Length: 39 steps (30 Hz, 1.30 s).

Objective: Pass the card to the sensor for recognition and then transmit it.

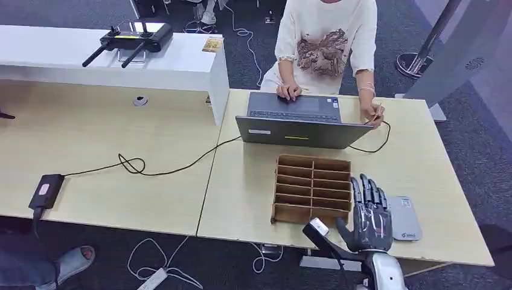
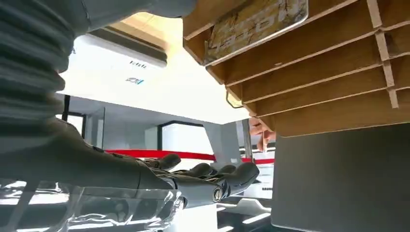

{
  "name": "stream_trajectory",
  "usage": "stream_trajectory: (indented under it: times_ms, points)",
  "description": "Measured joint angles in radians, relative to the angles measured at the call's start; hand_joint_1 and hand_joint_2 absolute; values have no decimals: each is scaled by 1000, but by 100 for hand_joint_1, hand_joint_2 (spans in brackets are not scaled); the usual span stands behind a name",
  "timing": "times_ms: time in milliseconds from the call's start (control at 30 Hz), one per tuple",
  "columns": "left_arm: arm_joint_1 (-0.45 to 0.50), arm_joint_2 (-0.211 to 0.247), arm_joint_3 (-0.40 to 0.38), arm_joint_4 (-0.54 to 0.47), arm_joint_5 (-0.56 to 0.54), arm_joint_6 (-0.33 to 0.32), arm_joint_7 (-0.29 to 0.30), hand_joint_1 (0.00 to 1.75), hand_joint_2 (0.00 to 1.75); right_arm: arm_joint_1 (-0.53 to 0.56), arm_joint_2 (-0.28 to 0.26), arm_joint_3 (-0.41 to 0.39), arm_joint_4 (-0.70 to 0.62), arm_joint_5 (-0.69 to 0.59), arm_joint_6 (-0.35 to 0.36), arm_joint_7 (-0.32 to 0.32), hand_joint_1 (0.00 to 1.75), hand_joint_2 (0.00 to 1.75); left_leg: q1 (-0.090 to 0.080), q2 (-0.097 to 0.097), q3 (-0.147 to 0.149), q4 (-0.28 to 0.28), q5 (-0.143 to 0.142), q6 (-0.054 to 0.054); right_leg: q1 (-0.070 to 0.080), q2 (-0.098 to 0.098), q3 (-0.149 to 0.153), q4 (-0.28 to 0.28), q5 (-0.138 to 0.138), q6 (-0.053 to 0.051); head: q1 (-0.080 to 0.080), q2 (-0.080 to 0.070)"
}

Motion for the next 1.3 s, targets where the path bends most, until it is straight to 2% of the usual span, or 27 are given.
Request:
stream_trajectory:
  times_ms: [167,233,267,300,333,367,433,467,533,567,667,967,1133,1200,1300]
  points:
    - [0,0,-3,-2,1,-6,0,0,0,-15,3,0,14,2,1,-3,23,175,0,0,0,0,0,0,0,0,0,0,0,0,0,0]
    - [-2,0,-7,-2,2,-8,0,0,0,-22,5,0,20,3,2,-4,47,175,0,0,-1,0,0,0,1,0,0,0,0,0,0,0]
    - [-2,0,-7,-3,2,-10,0,0,0,-24,6,0,23,3,2,-5,73,175,0,0,-1,0,0,0,1,0,0,0,0,0,0,0]
    - [-2,1,-7,-3,2,-11,0,0,0,-27,8,0,26,3,4,-5,59,175,1,0,0,0,0,0,1,0,0,0,0,0,0,0]
    - [-2,1,-7,-4,2,-11,0,0,0,-29,9,0,29,5,5,-5,59,175,1,0,-1,0,0,0,1,0,0,0,0,0,0,0]
    - [-2,1,-7,-4,2,-13,0,0,0,-30,10,0,31,7,8,-5,45,175,1,0,-1,0,0,0,1,0,0,0,0,0,0,0]
    - [-2,1,-7,-4,2,-13,0,0,0,-33,13,0,34,13,15,-5,45,175,1,0,-1,0,0,-1,1,0,0,0,0,0,0,0]
    - [-2,1,-7,-4,2,-14,0,0,0,-34,14,0,34,17,16,-3,54,175,1,0,-1,0,0,-1,1,0,0,0,0,0,0,0]
    - [-2,1,-7,-4,2,-16,0,0,0,-36,17,0,36,22,17,-2,54,175,1,0,-1,0,0,-1,1,0,-1,0,0,0,0,0]
    - [-2,1,-7,-5,2,-16,0,0,0,-37,17,0,36,22,17,-2,59,175,1,0,-1,0,0,-1,1,0,-1,0,0,0,0,0]
    - [-2,2,-7,-5,2,-18,0,0,0,-42,17,0,39,22,18,-2,54,175,1,0,-1,0,0,-1,1,0,-1,0,0,0,0,0]
    - [-2,2,-9,-7,1,-19,1,0,0,-52,17,0,55,23,19,-5,59,175,1,0,-1,0,0,-2,1,0,-1,0,0,-1,0,0]
    - [-2,2,-11,-7,1,-18,1,0,0,-54,17,0,63,22,18,-8,70,175,1,0,-1,0,1,-2,1,0,-1,0,0,-1,0,0]
    - [-3,2,-12,-7,1,-18,1,0,0,-57,17,0,67,22,17,-10,80,175,2,0,-1,0,1,-2,1,0,-1,0,0,-1,0,0]
    - [-3,2,-13,-8,1,-17,2,0,0,-60,17,0,74,21,16,-11,70,175,2,0,-1,0,1,-2,1,0,-1,0,0,-1,0,0]
